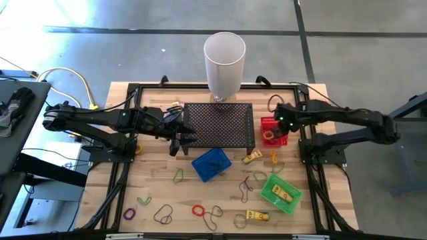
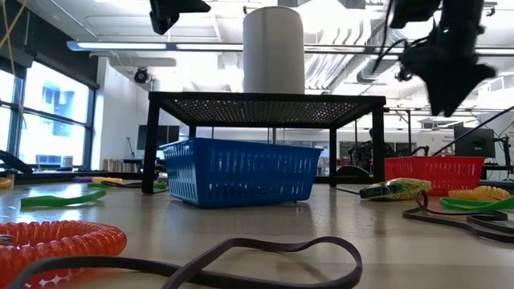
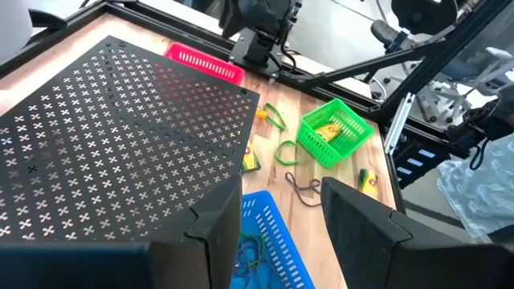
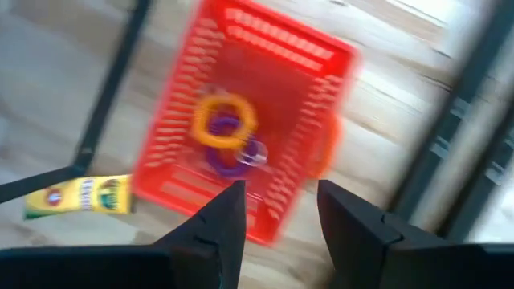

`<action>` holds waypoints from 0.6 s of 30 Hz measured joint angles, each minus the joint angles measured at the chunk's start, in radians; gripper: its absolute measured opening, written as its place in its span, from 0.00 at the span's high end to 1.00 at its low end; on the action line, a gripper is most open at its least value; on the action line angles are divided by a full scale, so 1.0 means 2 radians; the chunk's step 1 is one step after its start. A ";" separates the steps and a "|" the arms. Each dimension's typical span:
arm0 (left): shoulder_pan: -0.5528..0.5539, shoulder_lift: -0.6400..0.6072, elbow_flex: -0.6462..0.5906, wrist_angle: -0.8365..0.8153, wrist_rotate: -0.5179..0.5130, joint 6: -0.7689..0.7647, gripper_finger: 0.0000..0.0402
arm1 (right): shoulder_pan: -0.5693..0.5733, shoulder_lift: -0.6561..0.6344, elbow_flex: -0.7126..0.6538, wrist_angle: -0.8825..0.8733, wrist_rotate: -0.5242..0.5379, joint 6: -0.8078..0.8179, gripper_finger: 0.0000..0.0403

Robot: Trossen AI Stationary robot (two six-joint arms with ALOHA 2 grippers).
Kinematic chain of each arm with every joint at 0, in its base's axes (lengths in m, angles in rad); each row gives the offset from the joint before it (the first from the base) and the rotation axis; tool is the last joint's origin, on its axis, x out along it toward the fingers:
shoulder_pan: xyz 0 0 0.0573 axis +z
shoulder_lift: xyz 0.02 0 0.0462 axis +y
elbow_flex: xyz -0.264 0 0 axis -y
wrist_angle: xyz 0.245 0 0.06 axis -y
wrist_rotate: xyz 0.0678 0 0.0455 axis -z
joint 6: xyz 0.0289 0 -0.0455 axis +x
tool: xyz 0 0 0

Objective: Pick & Place Office Desk Supplies
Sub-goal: Put the orange spring keychain into the red bin

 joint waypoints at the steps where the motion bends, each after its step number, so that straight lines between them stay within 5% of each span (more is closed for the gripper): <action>1: 0.000 0.000 0.000 0.000 0.000 0.000 0.59 | -0.004 -0.006 0.001 -0.016 0.003 0.013 0.65; 8: 0.005 0.000 0.000 0.004 -0.001 0.000 0.59 | -0.046 -0.007 -0.005 -0.079 0.002 0.038 0.67; 18: 0.003 0.000 0.000 0.007 -0.001 -0.004 0.59 | -0.067 0.013 -0.064 -0.014 -0.001 0.028 0.67</action>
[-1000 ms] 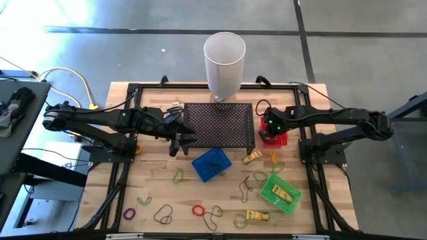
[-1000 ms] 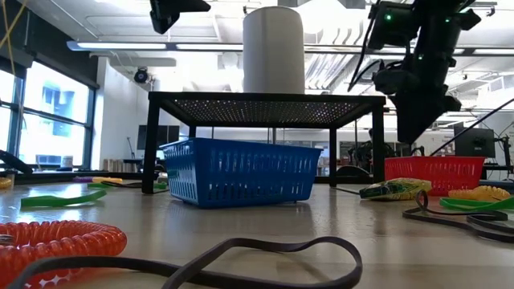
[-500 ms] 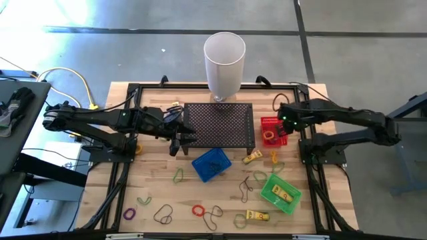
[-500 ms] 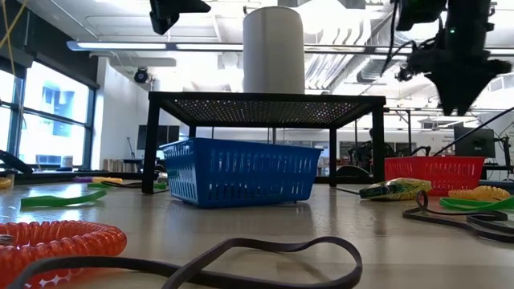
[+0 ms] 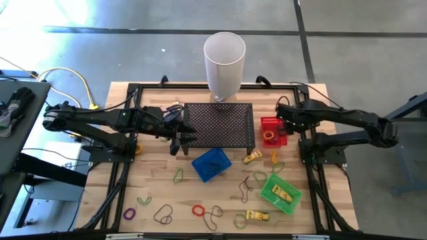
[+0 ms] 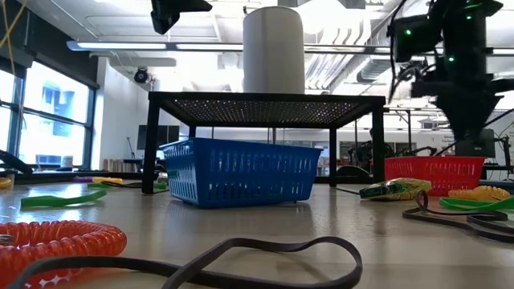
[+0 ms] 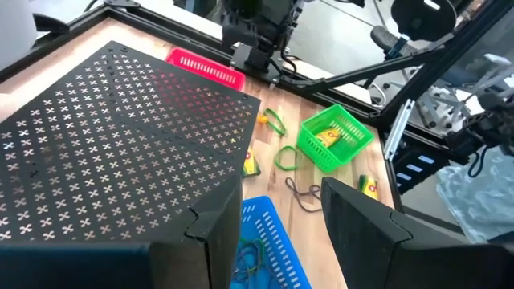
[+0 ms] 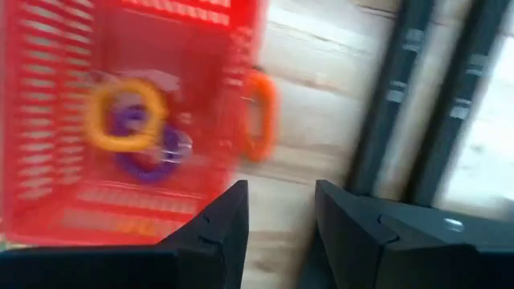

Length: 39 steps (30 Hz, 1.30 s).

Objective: Pick & Place Office Desk Supplies
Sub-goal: Put the orange spring keychain into the red bin

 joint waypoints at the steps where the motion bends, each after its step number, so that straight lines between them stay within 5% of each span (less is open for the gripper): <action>1: -0.001 0.001 0.000 0.000 0.000 -0.003 0.59 | -0.001 0.004 0.000 0.004 0.003 0.002 0.67; 13: -0.002 0.031 0.000 0.000 0.005 -0.007 0.59 | -0.008 0.041 -0.001 0.036 0.008 -0.011 0.67; 21: -0.002 0.034 0.000 0.007 0.006 -0.007 0.59 | -0.032 0.046 -0.001 0.030 0.056 -0.050 0.67; 30: -0.002 0.034 0.000 0.014 0.006 -0.007 0.59 | -0.121 0.046 -0.027 0.047 0.007 -0.079 0.67; 39: 0.003 0.034 0.000 0.015 0.006 -0.007 0.59 | -0.152 0.046 -0.094 0.125 -0.038 -0.087 0.67</action>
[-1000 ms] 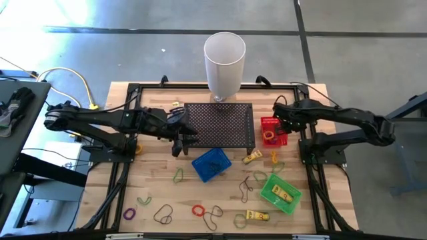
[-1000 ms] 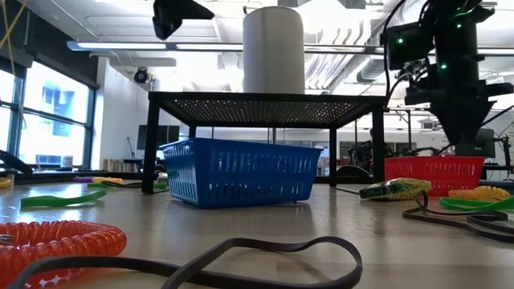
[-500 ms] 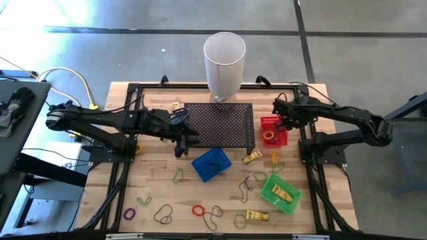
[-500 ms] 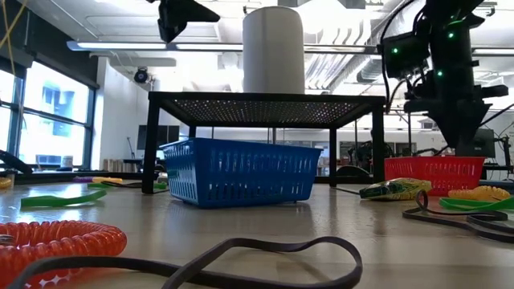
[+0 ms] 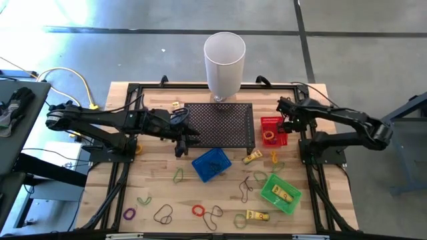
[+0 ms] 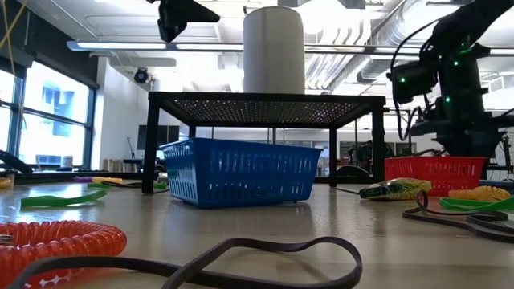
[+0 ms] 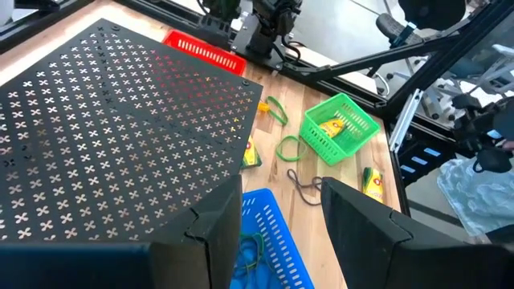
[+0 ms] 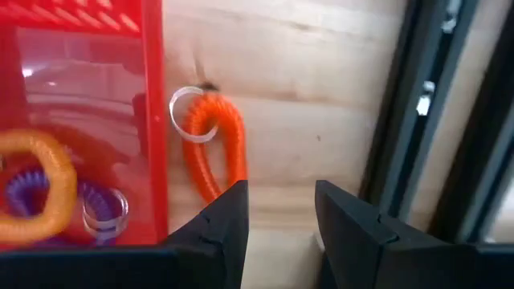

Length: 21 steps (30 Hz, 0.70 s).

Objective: Pick & Place Office Desk Supplies
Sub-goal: Put the orange spring keychain into the red bin

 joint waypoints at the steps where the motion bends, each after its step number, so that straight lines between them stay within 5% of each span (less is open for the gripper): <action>1: 0.002 0.000 0.000 0.000 0.000 0.000 0.59 | -0.001 0.000 -0.004 0.004 0.002 0.002 0.67; 21: 0.015 0.000 0.000 0.001 0.000 0.003 0.59 | -0.001 0.000 -0.028 0.059 -0.012 0.011 0.67</action>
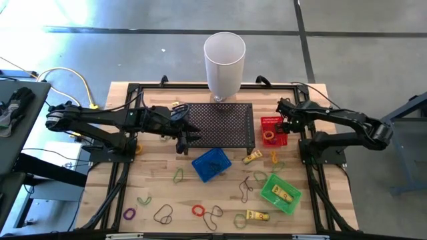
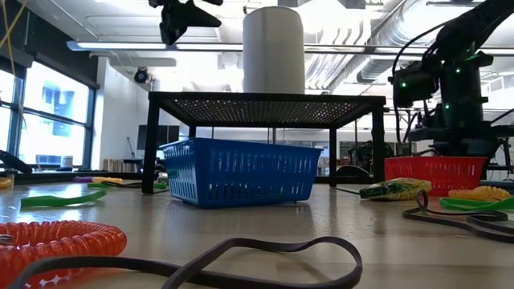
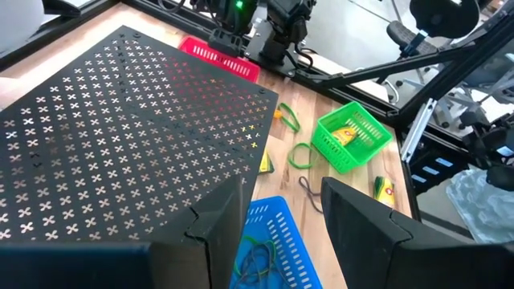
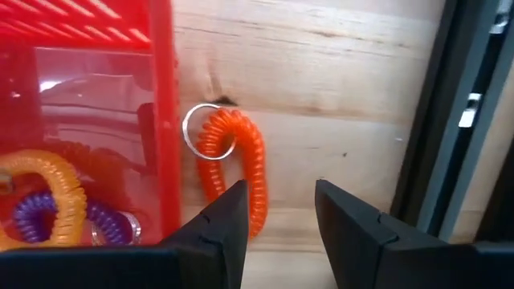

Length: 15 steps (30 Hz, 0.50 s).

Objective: Pick & Place Office Desk Supplies
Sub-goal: Put the orange spring keychain into the red bin

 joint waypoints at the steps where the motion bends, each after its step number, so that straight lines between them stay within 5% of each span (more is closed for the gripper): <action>1: 0.000 0.000 0.000 0.000 0.000 0.004 0.59 | 0.000 0.000 0.000 0.003 0.000 -0.002 0.67; 15: 0.000 0.000 0.000 0.000 0.000 0.009 0.59 | 0.000 0.027 -0.035 0.050 0.000 0.009 0.67</action>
